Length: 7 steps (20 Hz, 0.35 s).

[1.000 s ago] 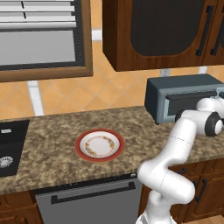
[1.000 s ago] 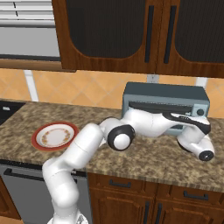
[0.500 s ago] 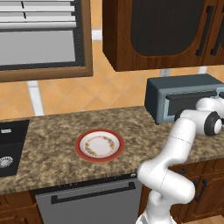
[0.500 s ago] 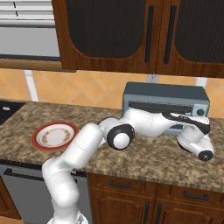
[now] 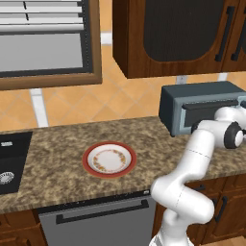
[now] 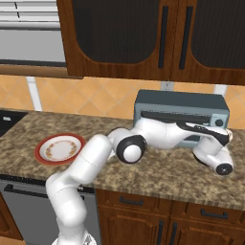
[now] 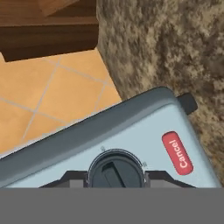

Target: Pick up the kebab skewer and baguette bread, and place them inside the toaster oven. Close the toaster oven door and start by setting the timer.

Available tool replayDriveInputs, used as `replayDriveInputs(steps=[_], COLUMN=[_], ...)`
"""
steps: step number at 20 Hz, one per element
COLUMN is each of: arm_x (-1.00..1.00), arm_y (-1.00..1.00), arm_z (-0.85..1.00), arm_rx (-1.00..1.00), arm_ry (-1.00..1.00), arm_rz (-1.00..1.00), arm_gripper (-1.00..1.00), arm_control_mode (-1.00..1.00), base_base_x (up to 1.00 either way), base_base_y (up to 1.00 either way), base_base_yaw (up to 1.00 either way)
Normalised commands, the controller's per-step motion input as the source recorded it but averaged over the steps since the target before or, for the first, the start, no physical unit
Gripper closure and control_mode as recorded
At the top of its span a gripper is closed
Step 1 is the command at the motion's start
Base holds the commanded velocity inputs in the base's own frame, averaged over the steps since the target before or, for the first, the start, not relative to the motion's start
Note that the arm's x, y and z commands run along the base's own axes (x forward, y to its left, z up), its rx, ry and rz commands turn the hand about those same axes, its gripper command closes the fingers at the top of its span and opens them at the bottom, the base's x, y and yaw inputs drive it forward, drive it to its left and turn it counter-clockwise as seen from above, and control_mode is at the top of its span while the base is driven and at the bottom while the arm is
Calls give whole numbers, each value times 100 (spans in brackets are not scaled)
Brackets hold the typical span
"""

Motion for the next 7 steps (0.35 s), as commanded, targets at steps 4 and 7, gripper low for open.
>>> replayDriveInputs(steps=[4,7], arm_x=[0,0], arm_y=[2,2], arm_z=[0,0], arm_rx=[32,32], arm_ry=[0,0], arm_rz=[-11,-10], arm_gripper=[100,100], arm_control_mode=[-100,-100], base_base_x=[0,0], base_base_y=[0,0], base_base_yaw=[0,0])
